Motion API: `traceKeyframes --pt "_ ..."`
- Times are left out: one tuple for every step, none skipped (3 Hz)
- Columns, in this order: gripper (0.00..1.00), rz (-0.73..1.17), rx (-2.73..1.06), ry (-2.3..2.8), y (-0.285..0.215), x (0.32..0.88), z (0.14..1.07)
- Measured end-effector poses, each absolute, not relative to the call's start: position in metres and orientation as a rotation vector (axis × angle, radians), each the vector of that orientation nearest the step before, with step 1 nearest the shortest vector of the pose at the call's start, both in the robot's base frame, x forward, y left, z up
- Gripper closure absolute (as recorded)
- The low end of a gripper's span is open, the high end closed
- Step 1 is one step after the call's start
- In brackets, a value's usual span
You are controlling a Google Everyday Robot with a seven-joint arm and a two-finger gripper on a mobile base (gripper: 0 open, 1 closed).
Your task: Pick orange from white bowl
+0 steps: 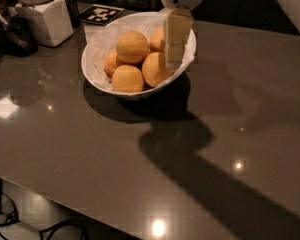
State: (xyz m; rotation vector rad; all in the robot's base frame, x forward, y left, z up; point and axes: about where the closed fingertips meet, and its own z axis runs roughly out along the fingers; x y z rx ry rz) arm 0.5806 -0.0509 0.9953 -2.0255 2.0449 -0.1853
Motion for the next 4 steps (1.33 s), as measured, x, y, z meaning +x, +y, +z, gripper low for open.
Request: traceKeyframes --pt "0.0 -0.186 -2.0 2.005 -0.04 0.589 1.0" --pt "0.0 -0.194 -1.984 2.024 -0.03 0.606 0.997" --pt "0.07 -0.197 -1.994 2.034 -0.016 0.625 0.993" --pt "0.1 -0.194 -2.011 2.036 -0.002 0.639 0.985"
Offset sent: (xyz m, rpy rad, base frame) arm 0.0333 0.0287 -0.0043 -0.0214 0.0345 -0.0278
